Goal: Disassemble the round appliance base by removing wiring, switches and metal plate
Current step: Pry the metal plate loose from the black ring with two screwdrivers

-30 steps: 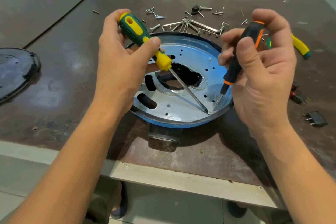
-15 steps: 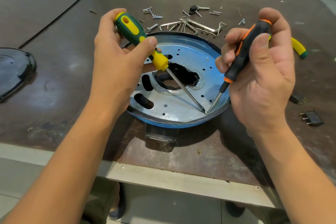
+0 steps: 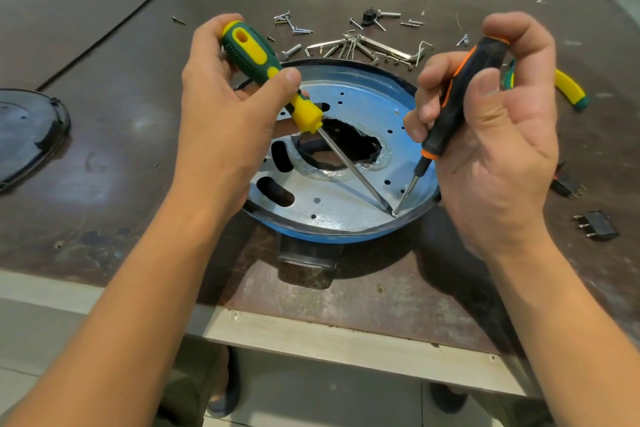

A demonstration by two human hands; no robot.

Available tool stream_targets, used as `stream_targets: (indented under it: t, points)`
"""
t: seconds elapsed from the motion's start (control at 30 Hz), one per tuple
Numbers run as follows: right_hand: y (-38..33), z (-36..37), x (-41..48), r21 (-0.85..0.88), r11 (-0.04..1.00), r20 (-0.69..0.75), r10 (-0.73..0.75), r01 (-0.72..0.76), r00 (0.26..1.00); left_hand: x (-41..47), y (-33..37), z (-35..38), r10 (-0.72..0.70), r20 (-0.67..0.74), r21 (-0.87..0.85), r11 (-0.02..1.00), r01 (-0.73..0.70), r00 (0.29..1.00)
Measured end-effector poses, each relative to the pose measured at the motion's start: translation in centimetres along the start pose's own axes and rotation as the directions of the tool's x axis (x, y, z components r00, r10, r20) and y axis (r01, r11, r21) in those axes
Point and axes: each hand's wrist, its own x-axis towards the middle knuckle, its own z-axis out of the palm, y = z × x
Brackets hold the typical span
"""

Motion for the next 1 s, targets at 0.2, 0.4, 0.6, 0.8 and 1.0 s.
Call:
stream_targets:
  t: [0.2,0.4,0.6,0.8,1.0]
  points:
    - [0.03,0.03,0.27,-0.188,0.976,0.053,-0.101,0.109,0.994,0.04,-0.10,-0.01,0.002,-0.006,0.013,1.000,-0.002,1.000]
    - [0.37,-0.62,0.14,-0.151,0.985,0.107,-0.062,0.078,0.992,0.07,-0.09,0.10,0.004,-0.014,0.002,1.000,-0.004,1.000]
    - [0.13,-0.17,0.25,-0.083,0.996,0.035,-0.037,0.039,0.999,0.05,-0.10,0.04,0.001,-0.005,-0.004,1.000,-0.001,1.000]
    - [0.45,-0.75,0.16,-0.124,0.991,0.083,-0.035,0.045,0.996,0.16,-0.20,0.00,0.001,-0.008,-0.010,1.000,-0.001,1.000]
    - [0.16,-0.10,0.49,-0.095,0.995,0.014,-0.038,0.040,0.999,0.25,-0.22,0.06,-0.001,-0.008,-0.010,1.000,0.001,1.000]
